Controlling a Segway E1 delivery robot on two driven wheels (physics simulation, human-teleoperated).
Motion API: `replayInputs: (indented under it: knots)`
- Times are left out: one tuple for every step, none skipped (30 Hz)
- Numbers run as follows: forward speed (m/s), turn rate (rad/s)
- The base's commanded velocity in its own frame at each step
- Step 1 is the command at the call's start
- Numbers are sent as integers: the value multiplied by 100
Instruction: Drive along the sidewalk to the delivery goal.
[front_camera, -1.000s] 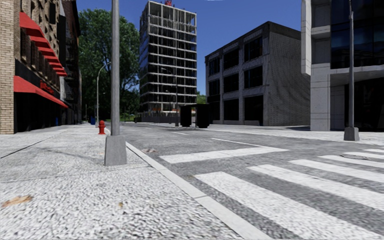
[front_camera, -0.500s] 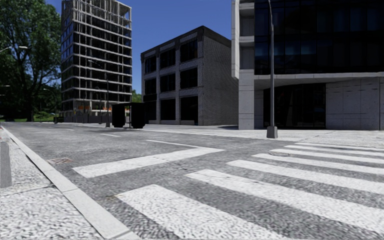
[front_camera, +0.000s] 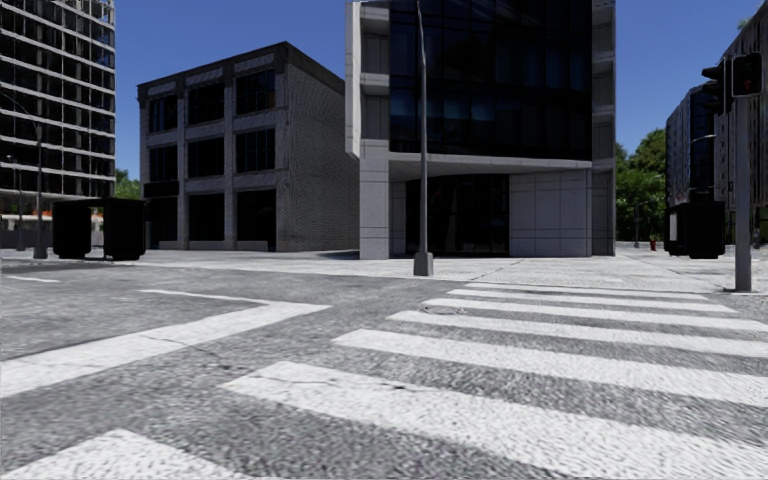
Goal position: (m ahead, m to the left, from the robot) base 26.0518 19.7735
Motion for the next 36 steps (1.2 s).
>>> replayInputs:
  knots:
    - [102,-62]
    - [102,-62]
    - [102,-62]
    - [102,-62]
    - [102,-62]
    - [103,-62]
    - [105,-62]
    - [106,-62]
    - [106,-62]
    - [108,-62]
    - [109,-61]
    - [109,-61]
    - [109,-61]
    - [109,-61]
    - [109,-61]
    - [109,-61]
    - [109,-61]
    - [109,-61]
    - [109,-61]
    - [109,-61]
    - [109,-61]
    - [109,-59]
    - [109,-58]
    - [109,-58]
    - [109,-58]
    - [109,-58]
    - [109,-58]
    - [113,-52]
    - [180,-9]
    - [180,-9]
    - [200,0]
    - [200,0]
    - [200,0]
    - [200,0]
    - [200,0]
    - [200,0]
